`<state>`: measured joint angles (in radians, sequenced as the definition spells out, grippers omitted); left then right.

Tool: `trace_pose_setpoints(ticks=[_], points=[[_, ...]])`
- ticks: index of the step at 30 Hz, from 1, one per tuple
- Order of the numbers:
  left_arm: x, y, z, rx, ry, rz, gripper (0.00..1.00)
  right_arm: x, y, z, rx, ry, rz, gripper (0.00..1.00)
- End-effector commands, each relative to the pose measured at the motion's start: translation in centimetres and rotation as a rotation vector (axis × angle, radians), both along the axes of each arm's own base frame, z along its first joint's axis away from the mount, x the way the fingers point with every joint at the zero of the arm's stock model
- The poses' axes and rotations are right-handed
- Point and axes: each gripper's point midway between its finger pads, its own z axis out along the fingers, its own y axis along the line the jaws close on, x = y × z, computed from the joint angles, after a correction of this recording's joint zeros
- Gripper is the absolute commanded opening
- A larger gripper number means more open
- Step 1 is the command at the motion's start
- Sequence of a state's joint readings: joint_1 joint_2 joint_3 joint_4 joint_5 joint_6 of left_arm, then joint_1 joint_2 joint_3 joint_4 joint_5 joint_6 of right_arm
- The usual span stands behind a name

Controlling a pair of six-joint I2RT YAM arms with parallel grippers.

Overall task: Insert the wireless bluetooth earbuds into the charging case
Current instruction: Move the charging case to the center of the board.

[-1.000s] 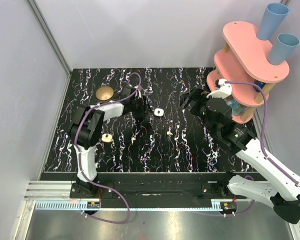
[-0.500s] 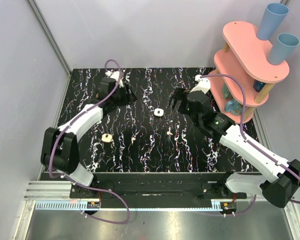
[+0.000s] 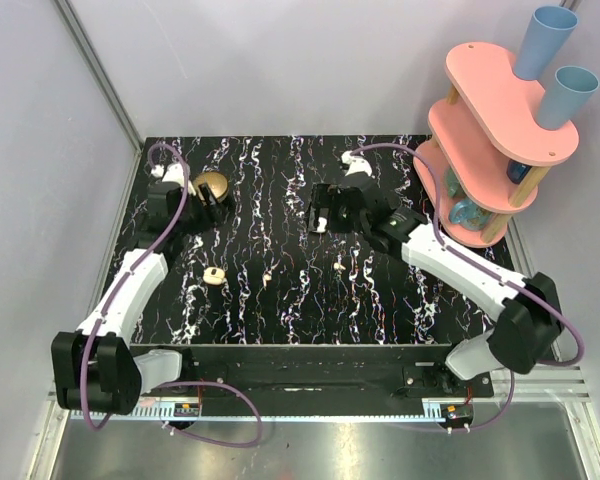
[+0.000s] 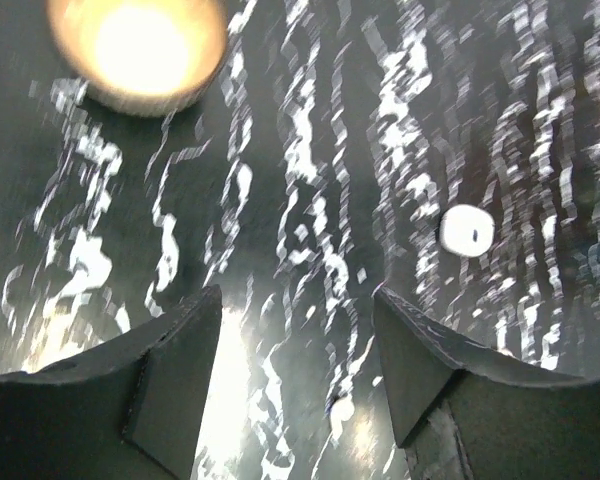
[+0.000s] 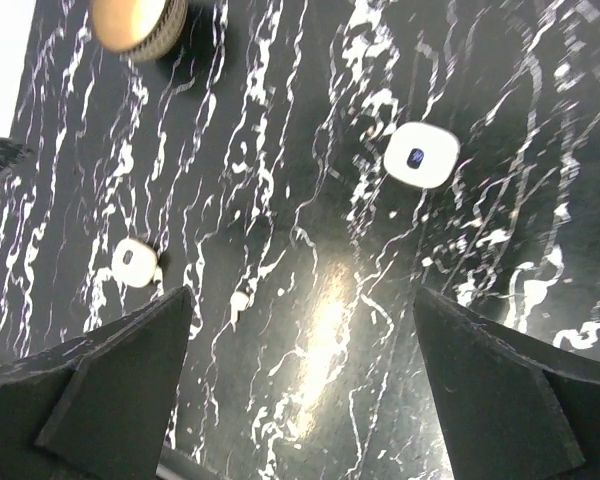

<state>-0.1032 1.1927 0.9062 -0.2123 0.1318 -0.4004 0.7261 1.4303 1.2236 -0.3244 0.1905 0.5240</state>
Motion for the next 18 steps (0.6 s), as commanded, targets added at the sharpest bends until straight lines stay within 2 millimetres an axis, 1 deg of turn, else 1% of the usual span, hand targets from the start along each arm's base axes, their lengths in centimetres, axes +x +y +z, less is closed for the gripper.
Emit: trace_pose_setpoints(ticks=[1,2,3,4,5,6,7,8,9,12,18], points=[[-3.5,2.6,-5.2,0.001,0.174,0.114,0.67,-1.1,4.0,0.9,0.135,0.085,0.146,1.0],[-4.2,2.8,-6.3,-0.002,0.203,0.126,0.67,-1.3,4.6,0.3,0.138,0.109,0.167,1.0],[-4.6,2.9,-6.5,-0.008,0.209,0.136,0.66,-1.3,5.1,0.1,0.148,0.124,0.184,1.0],[-4.8,3.0,-6.8,-0.019,0.216,0.149,0.66,-1.9,5.8,-0.2,0.169,0.155,0.22,1.0],[-5.2,3.1,-7.4,-0.024,0.232,0.16,0.68,-1.9,6.4,-1.1,0.175,0.183,0.236,1.0],[-5.3,3.1,-7.7,-0.035,0.241,0.168,0.68,-2.0,6.8,-1.4,0.183,0.204,0.249,1.0],[-5.5,3.1,-8.1,-0.052,0.253,0.175,0.68,-2.7,7.4,-1.7,0.204,0.242,0.278,1.0],[-5.9,2.9,-8.7,-0.069,0.273,0.169,0.68,-2.6,7.7,-2.6,0.204,0.268,0.284,1.0],[-5.9,2.7,-9.0,-0.082,0.28,0.167,0.68,-2.8,8.0,-2.8,0.212,0.282,0.294,1.0],[-6.6,2.7,-10.3,-0.101,0.309,0.176,0.68,-3.1,8.4,-3.6,0.219,0.322,0.309,1.0],[-7.4,3.5,-12.4,-0.09,0.363,0.225,0.68,-3.3,8.4,-3.7,0.221,0.326,0.317,1.0]])
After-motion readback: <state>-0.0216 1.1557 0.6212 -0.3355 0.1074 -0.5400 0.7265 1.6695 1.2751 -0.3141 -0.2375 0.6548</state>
